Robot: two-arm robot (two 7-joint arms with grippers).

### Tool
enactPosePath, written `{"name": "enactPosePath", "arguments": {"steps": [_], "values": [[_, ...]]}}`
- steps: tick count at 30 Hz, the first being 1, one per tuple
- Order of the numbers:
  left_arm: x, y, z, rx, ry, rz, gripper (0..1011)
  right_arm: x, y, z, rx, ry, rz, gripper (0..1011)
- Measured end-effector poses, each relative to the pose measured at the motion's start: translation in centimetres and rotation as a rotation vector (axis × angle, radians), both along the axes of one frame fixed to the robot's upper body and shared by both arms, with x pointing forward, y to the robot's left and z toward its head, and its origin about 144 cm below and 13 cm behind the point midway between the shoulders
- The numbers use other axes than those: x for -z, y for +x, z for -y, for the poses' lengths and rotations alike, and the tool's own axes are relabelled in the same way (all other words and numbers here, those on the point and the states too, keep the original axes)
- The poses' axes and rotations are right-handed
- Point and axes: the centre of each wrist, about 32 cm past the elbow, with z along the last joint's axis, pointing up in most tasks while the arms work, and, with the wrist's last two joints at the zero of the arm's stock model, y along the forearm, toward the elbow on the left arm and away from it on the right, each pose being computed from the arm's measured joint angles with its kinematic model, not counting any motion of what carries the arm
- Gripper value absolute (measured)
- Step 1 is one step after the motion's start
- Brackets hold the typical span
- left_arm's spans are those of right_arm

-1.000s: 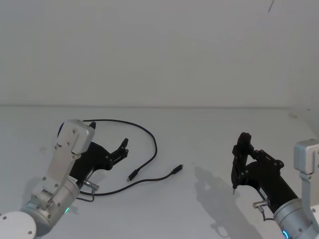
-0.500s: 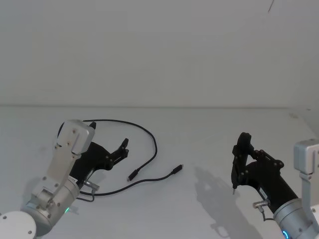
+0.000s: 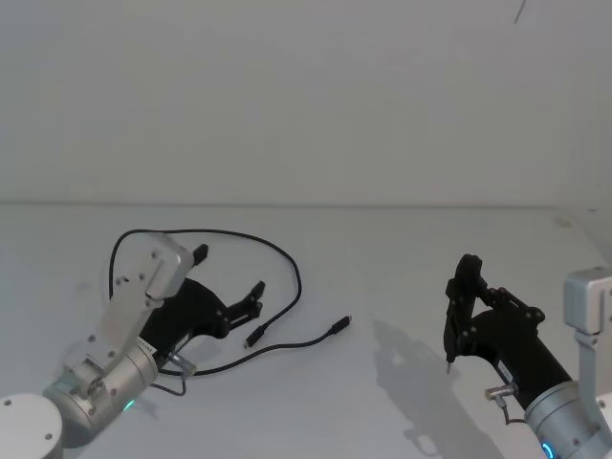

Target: Pick up the data cable with the one hand.

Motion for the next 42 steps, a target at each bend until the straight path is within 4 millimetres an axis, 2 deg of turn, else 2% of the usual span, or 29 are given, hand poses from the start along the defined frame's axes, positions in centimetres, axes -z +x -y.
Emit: {"name": "enactPosePath", "arguments": {"steps": [22, 42], "values": [[0.9, 1.2, -2.0, 0.274, 0.107, -0.212, 1001, 0.0, 0.0, 0.0, 0.000, 0.000, 0.000, 279], [2.4, 1.7, -2.4, 0.308, 0.142, -0.301, 1001, 0.0, 0.0, 0.0, 0.000, 0.000, 0.000, 279]]}}
